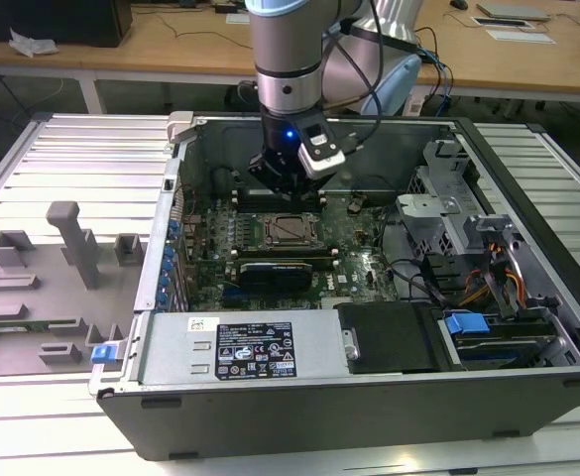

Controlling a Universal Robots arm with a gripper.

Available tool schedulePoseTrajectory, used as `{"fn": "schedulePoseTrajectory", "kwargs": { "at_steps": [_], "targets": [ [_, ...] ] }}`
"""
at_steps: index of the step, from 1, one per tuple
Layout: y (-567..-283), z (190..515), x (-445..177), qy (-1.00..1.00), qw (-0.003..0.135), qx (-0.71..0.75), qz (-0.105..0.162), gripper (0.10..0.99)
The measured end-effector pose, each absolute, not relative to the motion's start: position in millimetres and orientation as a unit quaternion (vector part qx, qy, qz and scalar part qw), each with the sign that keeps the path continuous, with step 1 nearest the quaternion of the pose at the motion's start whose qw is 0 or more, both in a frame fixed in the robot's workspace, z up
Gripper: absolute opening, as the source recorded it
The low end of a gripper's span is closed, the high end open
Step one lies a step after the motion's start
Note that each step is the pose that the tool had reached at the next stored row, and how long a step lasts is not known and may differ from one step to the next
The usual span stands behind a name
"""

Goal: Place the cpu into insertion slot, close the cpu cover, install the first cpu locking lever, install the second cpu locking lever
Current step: 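Install the first cpu locking lever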

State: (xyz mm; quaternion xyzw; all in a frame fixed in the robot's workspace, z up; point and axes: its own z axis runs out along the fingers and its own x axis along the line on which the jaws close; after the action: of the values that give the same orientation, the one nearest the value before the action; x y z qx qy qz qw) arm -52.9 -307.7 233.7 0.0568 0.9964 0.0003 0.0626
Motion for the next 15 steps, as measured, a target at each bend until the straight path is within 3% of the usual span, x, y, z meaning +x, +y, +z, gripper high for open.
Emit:
{"fn": "schedulePoseTrajectory", "kwargs": {
  "at_steps": [5, 8, 11, 12, 13, 15],
  "targets": [
    [-315, 234, -49, 0.997, 0.057, 0.055, -0.006, 0.106],
    [-315, 234, -38, 0.998, 0.042, 0.054, -0.011, 0.106],
    [-315, 233, -38, 0.998, 0.041, 0.054, -0.011, 0.106],
    [-315, 233, -37, 0.998, 0.026, 0.054, -0.012, 0.106],
    [-315, 233, -37, 0.998, 0.021, 0.054, -0.013, 0.106],
    [-315, 233, -37, 0.998, 0.021, 0.052, -0.013, 0.106]
  ]
}}
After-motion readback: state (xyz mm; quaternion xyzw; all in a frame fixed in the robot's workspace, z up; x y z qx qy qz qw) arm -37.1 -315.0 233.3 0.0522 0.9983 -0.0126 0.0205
